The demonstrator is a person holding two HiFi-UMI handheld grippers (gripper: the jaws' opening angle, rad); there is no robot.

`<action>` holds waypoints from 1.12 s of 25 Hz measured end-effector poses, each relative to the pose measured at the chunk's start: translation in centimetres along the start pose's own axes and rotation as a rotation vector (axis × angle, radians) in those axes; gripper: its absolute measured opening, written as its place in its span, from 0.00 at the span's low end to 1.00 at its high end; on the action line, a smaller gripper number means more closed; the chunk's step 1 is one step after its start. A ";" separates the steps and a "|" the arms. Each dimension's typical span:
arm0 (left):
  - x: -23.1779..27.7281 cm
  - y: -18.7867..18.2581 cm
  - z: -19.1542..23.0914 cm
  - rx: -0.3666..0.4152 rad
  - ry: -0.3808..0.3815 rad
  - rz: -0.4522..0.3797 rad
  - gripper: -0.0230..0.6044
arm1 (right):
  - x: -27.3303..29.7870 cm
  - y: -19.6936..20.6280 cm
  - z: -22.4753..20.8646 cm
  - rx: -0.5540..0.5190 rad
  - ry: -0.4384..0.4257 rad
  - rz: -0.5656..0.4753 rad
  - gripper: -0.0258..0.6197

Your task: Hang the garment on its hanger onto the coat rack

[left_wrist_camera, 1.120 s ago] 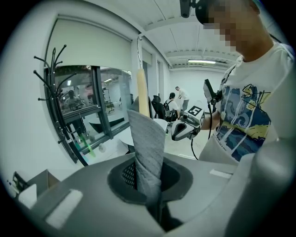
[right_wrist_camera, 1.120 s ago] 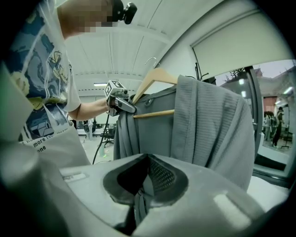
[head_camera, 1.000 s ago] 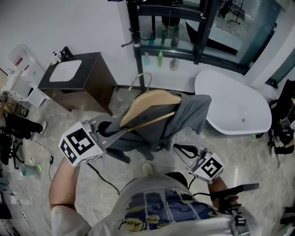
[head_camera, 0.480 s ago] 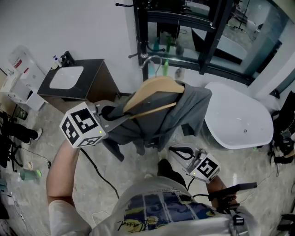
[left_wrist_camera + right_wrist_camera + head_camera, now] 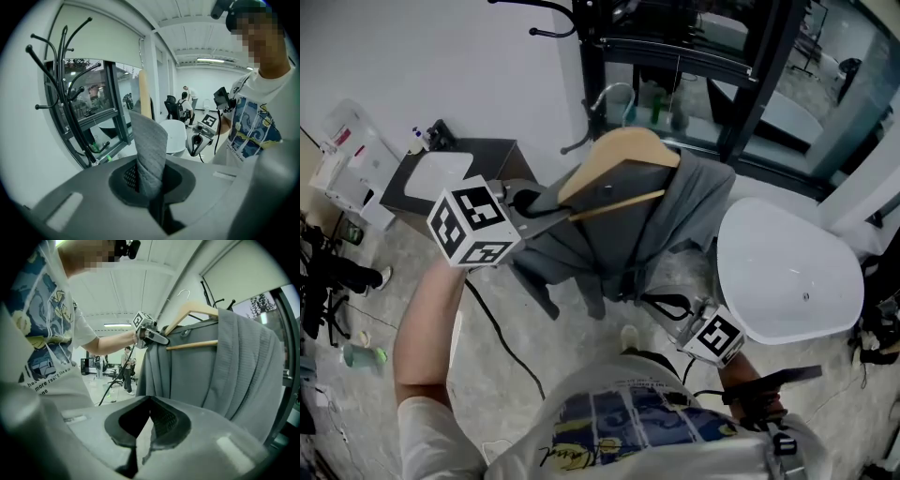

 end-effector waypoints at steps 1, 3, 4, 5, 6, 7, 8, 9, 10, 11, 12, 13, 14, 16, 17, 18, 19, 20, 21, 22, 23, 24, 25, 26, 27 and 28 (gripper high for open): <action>0.2 -0.5 1.1 -0.003 -0.002 -0.003 0.04 | 0.3 0.1 -0.9 -0.003 -0.004 -0.001 0.04; 0.5 -1.1 3.2 -0.013 -0.003 -0.007 0.04 | 0.8 0.4 -2.7 -0.002 -0.008 0.003 0.04; 0.6 -1.3 4.2 -0.019 -0.003 -0.009 0.04 | 1.0 0.7 -3.5 0.005 -0.008 0.004 0.04; 0.8 -1.4 5.2 -0.024 -0.003 -0.011 0.04 | 1.2 1.0 -4.3 0.011 -0.007 0.005 0.04; 0.9 -1.6 6.2 -0.030 -0.003 -0.013 0.04 | 1.3 1.1 -5.1 0.014 -0.008 0.007 0.04; 1.1 -1.7 7.1 -0.035 -0.003 -0.014 0.04 | 1.4 1.2 -5.9 0.016 -0.008 0.007 0.04; 1.4 -1.8 8.1 -0.041 -0.003 -0.015 0.04 | 1.4 1.3 -6.7 0.020 -0.007 0.008 0.04; 1.6 -2.0 9.0 -0.047 -0.002 -0.016 0.04 | 1.4 1.5 -7.4 0.024 -0.005 0.010 0.04; 1.9 -2.1 9.9 -0.053 -0.002 -0.017 0.04 | 1.4 1.8 -8.2 0.027 -0.002 0.011 0.04; 2.1 -2.2 10.8 -0.059 -0.003 -0.019 0.04 | 1.5 2.1 -9.0 0.030 0.002 0.011 0.04; 2.3 -2.2 11.6 -0.065 -0.003 -0.021 0.04 | 1.6 2.4 -9.8 0.033 0.005 0.009 0.04; 2.5 -2.2 12.4 -0.070 -0.003 -0.023 0.04 | 1.7 2.6 -10.4 0.035 0.007 0.008 0.04; 2.6 -2.0 13.1 -0.074 -0.003 -0.023 0.05 | 1.8 2.6 -11.0 0.035 0.008 0.007 0.04; 2.7 -1.6 14.6 -0.083 -0.005 -0.024 0.04 | 2.0 2.5 -12.0 0.033 0.008 0.005 0.04; 2.8 -1.4 15.3 -0.087 -0.006 -0.024 0.04 | 2.2 2.5 -12.5 0.035 0.008 0.003 0.04; 2.8 -1.2 16.0 -0.092 -0.006 -0.024 0.04 | 2.3 2.6 -13.0 0.039 0.009 0.001 0.04; 2.8 -1.0 16.7 -0.096 -0.004 -0.026 0.05 | 2.4 2.8 -13.4 0.045 0.010 -0.001 0.04; 2.8 -0.8 17.4 -0.101 -0.002 -0.027 0.05 | 2.5 2.9 -13.8 0.051 0.012 0.000 0.04; 2.8 -0.5 18.0 -0.104 0.001 -0.027 0.05 | 2.6 2.8 -14.1 0.052 0.012 0.002 0.04; 2.8 -0.3 18.6 -0.107 0.002 -0.025 0.05 | 2.7 2.5 -14.5 0.051 0.012 0.006 0.04; 2.8 0.1 19.1 -0.107 0.002 -0.022 0.05 | 2.8 2.4 -14.8 0.049 0.012 0.007 0.04; 2.9 0.4 19.6 -0.108 0.001 -0.019 0.05 | 2.9 2.5 -15.2 0.049 0.013 0.006 0.04; 2.9 0.8 20.1 -0.111 0.000 -0.017 0.05 | 3.1 2.9 -15.6 0.051 0.014 0.004 0.04; 3.0 1.2 20.4 -0.116 -0.001 -0.016 0.05 | 3.3 3.2 -16.0 0.054 0.016 0.003 0.04; 3.1 1.6 20.8 -0.122 -0.003 -0.017 0.05 | 3.4 3.3 -16.4 0.055 0.016 0.002 0.04; 3.2 2.0 21.1 -0.127 -0.005 -0.018 0.05 | 3.5 3.0 -16.7 0.052 0.014 0.000 0.04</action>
Point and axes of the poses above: the fingertips, and each gripper's own axes: x forward along the fingers, z to its left, y out of its underside, the point moved 3 cm from there along -x, backward along the fingers, and after that the axes turned 13 degrees about y, right-handed, at the moved point
